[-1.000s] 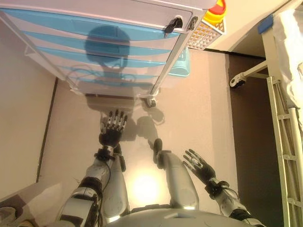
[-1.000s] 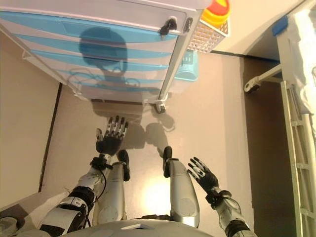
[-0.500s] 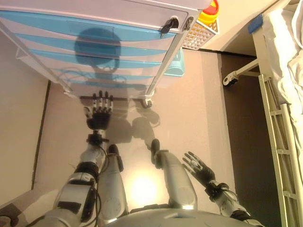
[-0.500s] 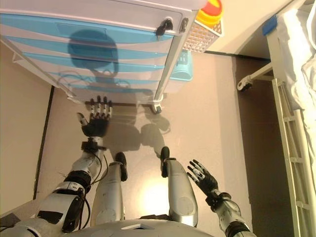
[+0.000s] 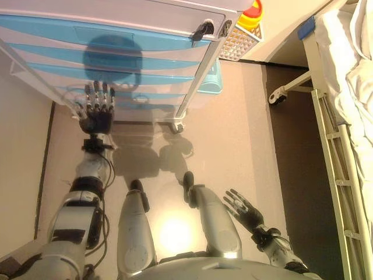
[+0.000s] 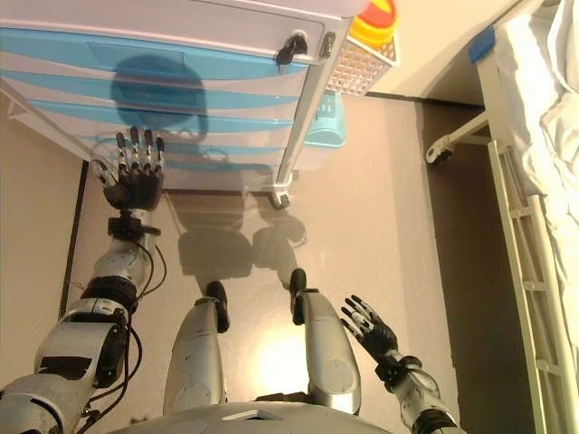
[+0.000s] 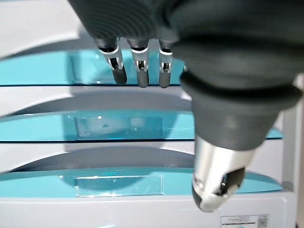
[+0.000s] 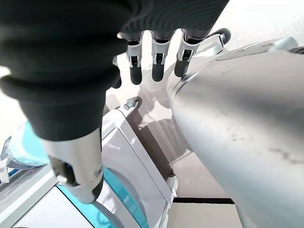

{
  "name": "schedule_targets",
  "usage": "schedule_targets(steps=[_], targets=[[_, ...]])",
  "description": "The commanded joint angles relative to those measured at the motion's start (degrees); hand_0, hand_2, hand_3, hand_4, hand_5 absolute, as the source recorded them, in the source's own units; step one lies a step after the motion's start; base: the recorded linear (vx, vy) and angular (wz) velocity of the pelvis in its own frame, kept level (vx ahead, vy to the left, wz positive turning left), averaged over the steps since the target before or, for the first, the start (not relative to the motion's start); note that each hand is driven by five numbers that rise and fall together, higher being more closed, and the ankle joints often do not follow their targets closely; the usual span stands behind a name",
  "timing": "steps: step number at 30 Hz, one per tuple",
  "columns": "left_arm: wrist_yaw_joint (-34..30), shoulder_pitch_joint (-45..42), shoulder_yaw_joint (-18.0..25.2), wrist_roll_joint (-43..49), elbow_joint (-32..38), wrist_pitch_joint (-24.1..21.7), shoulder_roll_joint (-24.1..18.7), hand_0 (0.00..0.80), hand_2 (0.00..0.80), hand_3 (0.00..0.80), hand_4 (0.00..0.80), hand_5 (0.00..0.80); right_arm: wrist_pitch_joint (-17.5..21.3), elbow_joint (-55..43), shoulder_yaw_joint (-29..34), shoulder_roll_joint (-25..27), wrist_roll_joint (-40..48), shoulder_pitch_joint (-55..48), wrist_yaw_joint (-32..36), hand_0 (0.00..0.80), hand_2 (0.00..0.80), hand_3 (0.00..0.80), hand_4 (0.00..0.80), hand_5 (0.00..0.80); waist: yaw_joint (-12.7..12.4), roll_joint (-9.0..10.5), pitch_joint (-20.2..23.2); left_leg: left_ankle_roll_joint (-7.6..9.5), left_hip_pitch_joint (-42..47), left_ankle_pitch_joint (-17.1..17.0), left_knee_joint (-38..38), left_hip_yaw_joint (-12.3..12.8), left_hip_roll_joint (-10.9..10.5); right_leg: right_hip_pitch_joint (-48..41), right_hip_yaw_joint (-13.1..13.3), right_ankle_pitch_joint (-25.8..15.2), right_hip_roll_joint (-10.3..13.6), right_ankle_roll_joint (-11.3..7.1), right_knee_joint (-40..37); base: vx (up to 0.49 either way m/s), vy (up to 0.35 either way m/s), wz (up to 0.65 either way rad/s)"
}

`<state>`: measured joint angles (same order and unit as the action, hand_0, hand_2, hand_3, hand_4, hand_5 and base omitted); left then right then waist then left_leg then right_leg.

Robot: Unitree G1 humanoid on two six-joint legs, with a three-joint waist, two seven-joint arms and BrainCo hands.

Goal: Open the drawer and pick up the medicine

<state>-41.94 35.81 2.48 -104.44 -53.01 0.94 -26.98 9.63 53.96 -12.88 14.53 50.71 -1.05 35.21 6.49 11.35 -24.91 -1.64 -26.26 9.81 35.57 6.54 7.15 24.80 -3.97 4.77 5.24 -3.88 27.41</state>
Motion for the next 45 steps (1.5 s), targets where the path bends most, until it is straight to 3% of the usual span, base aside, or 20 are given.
schedule_targets(steps=[1, 18, 27, 34, 45], targets=[[0.59, 2.21, 0.58, 3.20, -1.70, -0.27, -1.67, 0.000, 0.000, 0.000, 0.000, 0.000, 1.18, -1.71, -3.63, 2.18, 2.15, -4.80, 2.10, 0.000, 0.000, 0.000, 0.000, 0.000, 0.62, -1.09, 1.05, 2.67, -0.28, 4.15, 1.02, 2.88, -2.44, 0.35, -0.21, 0.22, -1.36, -2.56, 1.80, 0.000, 0.000, 0.00], [3.45, 7.96, -1.36, 8.88, -7.12, 2.93, -5.58, 0.000, 0.000, 0.000, 0.000, 0.000, 2.00, -1.36, -5.43, 1.17, 3.03, -4.81, 2.89, 0.000, 0.000, 0.000, 0.000, 0.000, 1.40, -0.21, 0.86, 2.91, -0.76, 5.40, 2.38, 3.62, -1.37, -0.74, 0.04, -0.85, -2.05, -3.16, -0.25, -0.002, -0.008, -0.01], [-2.88, 3.83, -2.53, 10.48, -3.30, 3.77, -2.50, 0.000, 0.000, 0.000, 0.000, 0.000, 2.16, -3.49, -5.87, 0.21, 3.50, -4.91, 1.64, 0.000, 0.000, 0.000, 0.000, 0.000, 0.38, -0.15, -0.14, 2.99, -0.47, 5.23, 1.12, 3.12, -1.84, -1.23, -0.44, -1.24, -2.32, -3.18, -1.34, -0.002, -0.003, 0.00], [-4.04, -0.64, -3.33, 10.50, -0.90, 2.48, 0.10, 0.000, 0.000, 0.000, 0.000, 0.000, 1.61, -5.94, -5.87, 0.21, 4.01, -4.64, -0.21, 0.000, 0.000, 0.000, 0.000, 0.000, -0.32, -0.27, -1.25, 2.98, -0.48, 4.82, 0.03, 3.00, -2.22, -1.35, -0.70, -1.48, -2.55, -2.99, -2.20, -0.021, -0.004, 0.00], [-3.97, -1.49, -2.06, 9.55, -2.65, 1.70, 0.22, 0.000, 0.000, 0.000, 0.000, 0.000, 0.96, -5.61, -5.33, 0.53, 4.42, -3.62, 0.13, 0.000, 0.000, 0.000, 0.000, 0.000, -0.49, -0.11, -1.66, 2.98, -0.82, 4.77, 0.00, 3.02, -2.36, -0.86, -0.63, -1.59, -2.81, -3.09, -2.08, -0.003, -0.001, 0.00]])
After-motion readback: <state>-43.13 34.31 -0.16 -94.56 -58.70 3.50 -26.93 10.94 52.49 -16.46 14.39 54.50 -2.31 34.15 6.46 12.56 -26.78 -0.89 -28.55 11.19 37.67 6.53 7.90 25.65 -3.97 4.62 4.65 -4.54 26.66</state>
